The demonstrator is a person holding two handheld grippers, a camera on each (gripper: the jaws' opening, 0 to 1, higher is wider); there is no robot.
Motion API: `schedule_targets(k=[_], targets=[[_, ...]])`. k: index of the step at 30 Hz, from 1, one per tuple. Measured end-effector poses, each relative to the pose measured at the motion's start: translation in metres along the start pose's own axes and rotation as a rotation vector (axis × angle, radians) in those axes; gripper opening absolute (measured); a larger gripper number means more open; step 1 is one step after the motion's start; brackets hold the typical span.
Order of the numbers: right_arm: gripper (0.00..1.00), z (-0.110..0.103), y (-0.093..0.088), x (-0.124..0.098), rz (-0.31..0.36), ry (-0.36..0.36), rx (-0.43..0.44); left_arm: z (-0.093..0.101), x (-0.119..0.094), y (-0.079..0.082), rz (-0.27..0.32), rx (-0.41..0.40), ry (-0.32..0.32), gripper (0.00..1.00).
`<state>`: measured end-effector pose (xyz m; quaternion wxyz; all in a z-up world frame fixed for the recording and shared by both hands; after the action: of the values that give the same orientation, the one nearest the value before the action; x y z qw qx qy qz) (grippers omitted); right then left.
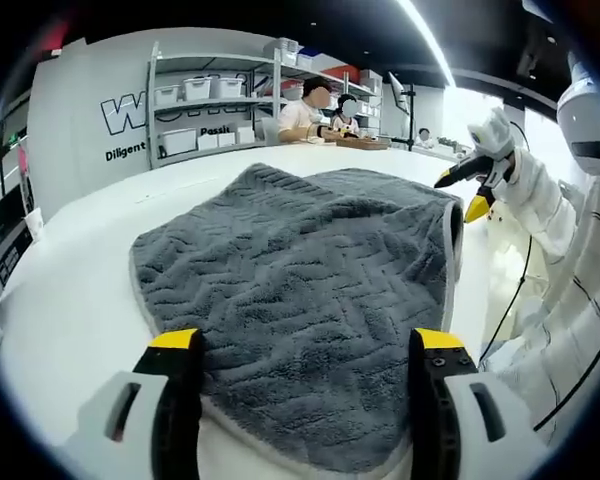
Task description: Open the folded towel by lifting each exposed corner and separating the folded layers until the towel lies flat within the target outline without major curled edges
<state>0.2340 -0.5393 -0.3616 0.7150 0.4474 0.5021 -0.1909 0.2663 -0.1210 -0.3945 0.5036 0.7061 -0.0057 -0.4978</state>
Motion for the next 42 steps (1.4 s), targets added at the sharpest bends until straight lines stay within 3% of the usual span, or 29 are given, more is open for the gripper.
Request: schedule_targets(k=[13,30,42], targets=[[0.84,-0.001,0.001,-0.001,-0.001,-0.003,-0.004,-0.018,-0.009,-0.007,-0.013,0.007,-0.005,0.84],[0.84,0.002,-0.001,0.001,0.008,-0.006,0.017,-0.044,-0.022,-0.019,-0.032,-0.026,0.035,0.87],[0.83,0.007,-0.006,0.001,0.013,-0.007,0.046,-0.053,-0.027,-0.023,-0.042,-0.026,0.038,0.87]])
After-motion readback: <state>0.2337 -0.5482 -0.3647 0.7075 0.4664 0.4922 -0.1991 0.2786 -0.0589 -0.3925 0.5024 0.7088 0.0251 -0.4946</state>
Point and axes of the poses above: the point that each gripper's makers call its tool centre point, and the gripper's own axes: x roughly forward along the fingers, z roughly to its right, y roughly out of its top, the point moved 9 cm from there along -x, roughly backward along the fingers, and after that the axes turned 14 degrees about -z, right-handed, at the moved point
